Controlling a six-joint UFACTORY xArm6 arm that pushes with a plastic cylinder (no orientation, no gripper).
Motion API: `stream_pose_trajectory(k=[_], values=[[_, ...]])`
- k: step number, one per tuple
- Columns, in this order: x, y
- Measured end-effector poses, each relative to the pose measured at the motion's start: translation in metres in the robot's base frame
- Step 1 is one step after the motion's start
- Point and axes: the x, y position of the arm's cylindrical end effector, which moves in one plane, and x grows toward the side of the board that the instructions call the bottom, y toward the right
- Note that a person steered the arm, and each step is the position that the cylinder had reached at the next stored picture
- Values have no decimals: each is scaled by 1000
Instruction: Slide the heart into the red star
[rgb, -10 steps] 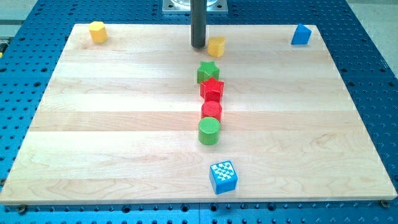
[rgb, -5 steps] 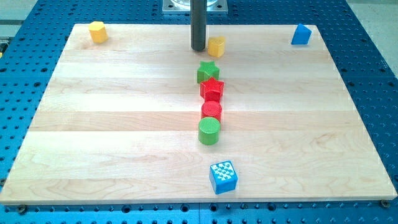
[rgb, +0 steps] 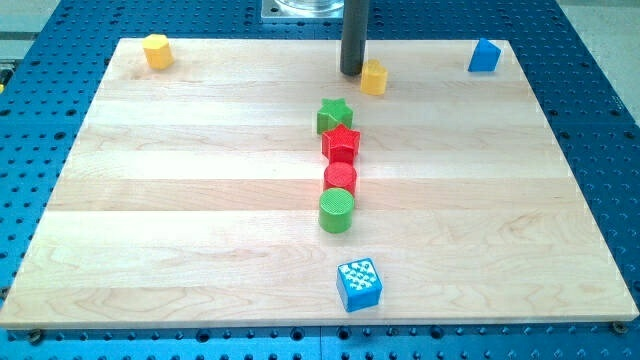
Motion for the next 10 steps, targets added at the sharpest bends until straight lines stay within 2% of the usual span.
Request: stream_pose_trajectory(k=[1, 3, 6, 8, 10], values=[[1, -8], [-8, 48], [14, 36], [92, 29], [104, 32]])
